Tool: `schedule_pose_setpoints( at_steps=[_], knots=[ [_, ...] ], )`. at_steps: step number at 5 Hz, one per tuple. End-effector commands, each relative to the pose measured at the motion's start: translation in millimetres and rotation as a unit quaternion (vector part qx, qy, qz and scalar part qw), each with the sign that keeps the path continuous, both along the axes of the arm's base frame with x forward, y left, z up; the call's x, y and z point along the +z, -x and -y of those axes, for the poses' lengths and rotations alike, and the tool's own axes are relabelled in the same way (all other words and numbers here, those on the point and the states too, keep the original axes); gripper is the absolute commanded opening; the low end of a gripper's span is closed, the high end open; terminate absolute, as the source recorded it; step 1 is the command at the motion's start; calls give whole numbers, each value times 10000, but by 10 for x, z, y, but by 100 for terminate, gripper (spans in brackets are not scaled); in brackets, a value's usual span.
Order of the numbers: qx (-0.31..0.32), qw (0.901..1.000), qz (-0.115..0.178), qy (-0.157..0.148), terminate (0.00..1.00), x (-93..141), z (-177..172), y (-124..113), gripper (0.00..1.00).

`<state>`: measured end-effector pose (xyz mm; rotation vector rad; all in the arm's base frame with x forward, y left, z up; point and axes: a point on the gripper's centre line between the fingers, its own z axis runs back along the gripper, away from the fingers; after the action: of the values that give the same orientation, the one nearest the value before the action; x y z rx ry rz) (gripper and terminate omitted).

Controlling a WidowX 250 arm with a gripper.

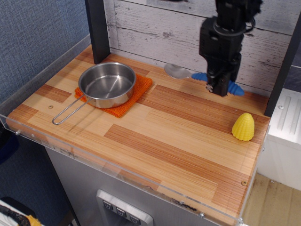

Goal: Pick up the spoon and move it to the front and center of the counter.

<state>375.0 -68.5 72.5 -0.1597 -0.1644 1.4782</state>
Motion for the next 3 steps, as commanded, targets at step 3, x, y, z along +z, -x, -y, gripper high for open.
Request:
schedule_pose_setpoints(
  at_steps=[3],
  knots=[
    [-14, 9998, 188, -20, 0, 204, -714, 1209, 0]
  ],
)
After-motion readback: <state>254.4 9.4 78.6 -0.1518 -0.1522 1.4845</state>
